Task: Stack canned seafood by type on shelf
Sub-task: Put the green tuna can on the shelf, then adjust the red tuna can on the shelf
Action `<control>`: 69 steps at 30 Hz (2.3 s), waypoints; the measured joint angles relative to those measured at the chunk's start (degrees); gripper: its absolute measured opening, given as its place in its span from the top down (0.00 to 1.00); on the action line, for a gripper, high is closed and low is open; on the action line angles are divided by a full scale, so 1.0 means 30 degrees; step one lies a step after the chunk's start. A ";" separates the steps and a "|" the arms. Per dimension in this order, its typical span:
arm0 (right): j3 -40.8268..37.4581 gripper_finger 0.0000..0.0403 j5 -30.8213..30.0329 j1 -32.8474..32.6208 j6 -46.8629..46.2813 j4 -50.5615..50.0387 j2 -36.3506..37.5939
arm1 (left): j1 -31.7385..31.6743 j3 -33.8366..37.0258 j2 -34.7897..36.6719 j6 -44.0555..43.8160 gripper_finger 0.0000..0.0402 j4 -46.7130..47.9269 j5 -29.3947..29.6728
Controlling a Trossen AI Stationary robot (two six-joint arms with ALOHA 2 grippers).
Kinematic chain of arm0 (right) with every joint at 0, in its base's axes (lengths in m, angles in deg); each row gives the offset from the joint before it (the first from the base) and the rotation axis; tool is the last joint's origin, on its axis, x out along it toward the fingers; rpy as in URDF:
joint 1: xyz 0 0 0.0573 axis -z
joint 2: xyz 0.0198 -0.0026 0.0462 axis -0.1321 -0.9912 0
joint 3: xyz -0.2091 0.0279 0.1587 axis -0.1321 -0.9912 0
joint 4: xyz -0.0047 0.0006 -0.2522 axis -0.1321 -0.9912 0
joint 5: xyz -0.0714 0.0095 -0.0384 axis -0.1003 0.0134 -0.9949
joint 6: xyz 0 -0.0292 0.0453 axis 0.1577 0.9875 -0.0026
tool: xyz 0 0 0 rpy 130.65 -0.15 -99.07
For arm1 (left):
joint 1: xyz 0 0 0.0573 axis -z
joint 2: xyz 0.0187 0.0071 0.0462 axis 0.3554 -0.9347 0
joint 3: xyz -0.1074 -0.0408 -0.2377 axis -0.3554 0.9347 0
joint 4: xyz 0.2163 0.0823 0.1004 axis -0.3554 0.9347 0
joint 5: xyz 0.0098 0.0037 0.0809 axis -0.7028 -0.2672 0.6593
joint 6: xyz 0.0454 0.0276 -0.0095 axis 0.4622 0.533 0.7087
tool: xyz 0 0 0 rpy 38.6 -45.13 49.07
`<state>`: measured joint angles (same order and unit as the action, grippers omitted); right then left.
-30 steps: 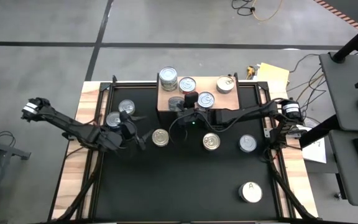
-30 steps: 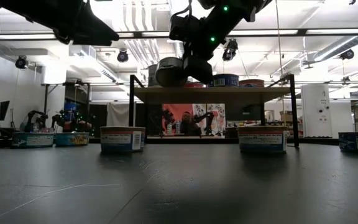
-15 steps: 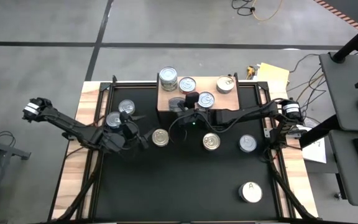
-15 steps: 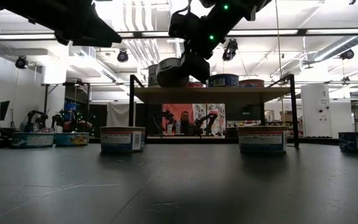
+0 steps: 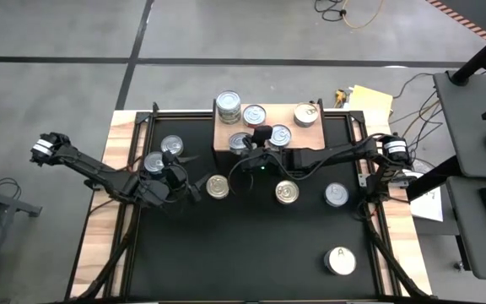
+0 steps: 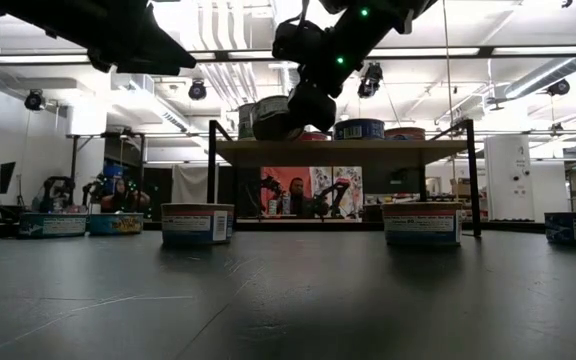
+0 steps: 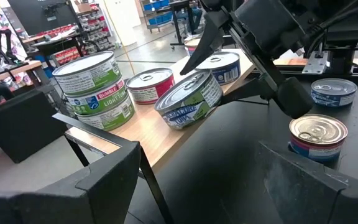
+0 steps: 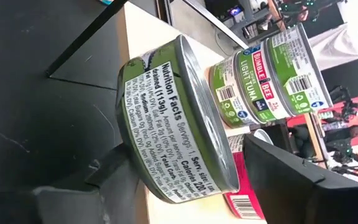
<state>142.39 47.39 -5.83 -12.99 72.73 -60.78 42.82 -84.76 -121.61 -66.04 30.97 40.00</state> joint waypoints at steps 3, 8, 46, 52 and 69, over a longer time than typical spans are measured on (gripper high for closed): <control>0.0000 0.31 0.0003 0.0000 -0.0299 -0.0076 0.0000 | 0.0007 0.0000 0.0000 0.0000 0.25 -0.0003 0.0000; 0.0042 0.28 0.0007 0.0000 -0.0934 -0.0219 0.0000 | 0.0007 0.0000 0.0000 -0.0011 0.25 -0.0003 0.0000; 0.3135 0.22 0.0172 0.0678 -0.6614 -0.7474 0.0000 | 0.0007 0.0000 0.0000 -0.0488 0.25 0.0007 -0.0007; 0.3446 0.22 0.0149 0.0678 -0.6752 -0.7937 0.0000 | 0.0007 0.0000 0.0000 -0.0488 0.25 0.0007 -0.0007; 0.6726 0.36 0.4667 0.1413 -0.8862 -1.2771 0.1433 | 0.0007 0.0000 -0.0025 -0.0557 0.25 0.0007 -0.0411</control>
<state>162.57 61.39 -1.59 -39.57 34.41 -56.48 42.84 -84.76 -121.69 -67.71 30.99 38.77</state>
